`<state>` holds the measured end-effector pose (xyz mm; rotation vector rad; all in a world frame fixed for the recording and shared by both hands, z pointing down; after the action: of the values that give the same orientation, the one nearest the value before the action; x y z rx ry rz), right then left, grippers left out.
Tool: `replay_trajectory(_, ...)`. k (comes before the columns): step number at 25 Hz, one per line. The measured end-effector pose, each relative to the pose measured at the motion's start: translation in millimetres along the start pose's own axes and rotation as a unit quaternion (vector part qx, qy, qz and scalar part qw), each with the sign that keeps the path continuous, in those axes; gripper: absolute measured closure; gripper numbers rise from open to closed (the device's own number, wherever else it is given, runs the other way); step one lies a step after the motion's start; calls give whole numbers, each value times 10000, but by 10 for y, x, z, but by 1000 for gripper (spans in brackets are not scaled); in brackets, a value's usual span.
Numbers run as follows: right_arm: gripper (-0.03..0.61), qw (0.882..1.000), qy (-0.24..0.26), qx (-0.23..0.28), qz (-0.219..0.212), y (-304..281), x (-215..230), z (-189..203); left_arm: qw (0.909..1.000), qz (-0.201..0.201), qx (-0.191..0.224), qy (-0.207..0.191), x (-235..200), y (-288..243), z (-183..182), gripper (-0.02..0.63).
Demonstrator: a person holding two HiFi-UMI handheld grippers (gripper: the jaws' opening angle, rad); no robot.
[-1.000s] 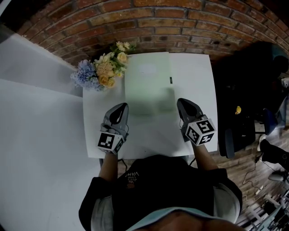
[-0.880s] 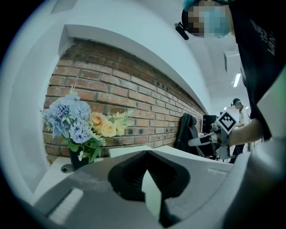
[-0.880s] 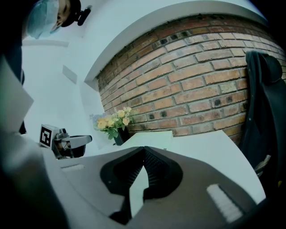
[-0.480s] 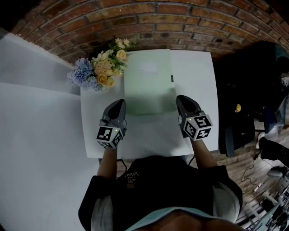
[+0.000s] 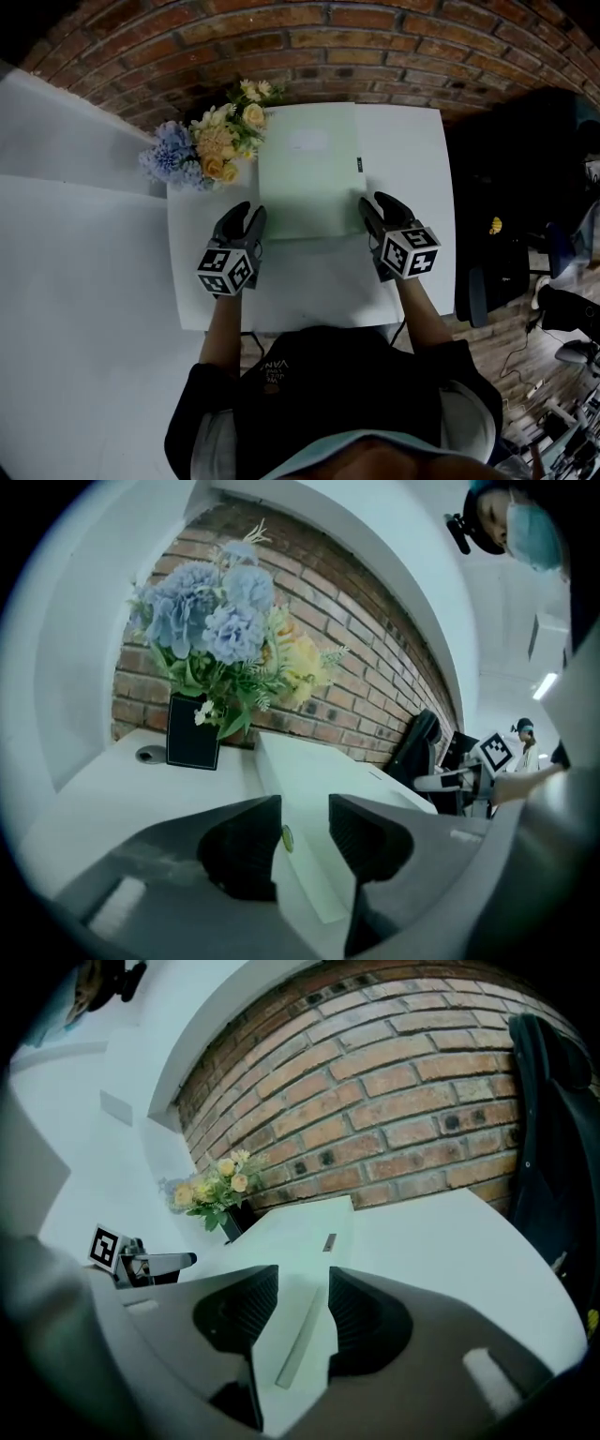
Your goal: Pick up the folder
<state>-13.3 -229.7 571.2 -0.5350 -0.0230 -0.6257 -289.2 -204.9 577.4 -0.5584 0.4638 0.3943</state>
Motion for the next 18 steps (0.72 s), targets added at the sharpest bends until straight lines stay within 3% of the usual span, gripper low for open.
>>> replay_trajectory(8,317,9982,-543,-175,-176,-177,47,83,9970,324,-293,645,-22,-237,37,287)
replay_trajectory(14,261,9953,-838,-348,-343,-300,64,126,9930,347,-608,954,-67,-390,102,258)
replay_trajectory(18,258,9913,-1111,-477,-514,-386,72,172,9900,423,-847,1049,-61,-464,174,255)
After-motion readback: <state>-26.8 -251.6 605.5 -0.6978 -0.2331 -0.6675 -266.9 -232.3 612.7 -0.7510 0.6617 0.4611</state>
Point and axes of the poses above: the fingertips, and each gripper's own axes: y backward along the fingers, x to its right, z out of its underside, the point moved 3 cm from there along y, backward along the fingers, and after that the axes turned 14 degrees about y, right-handed, at the moved point
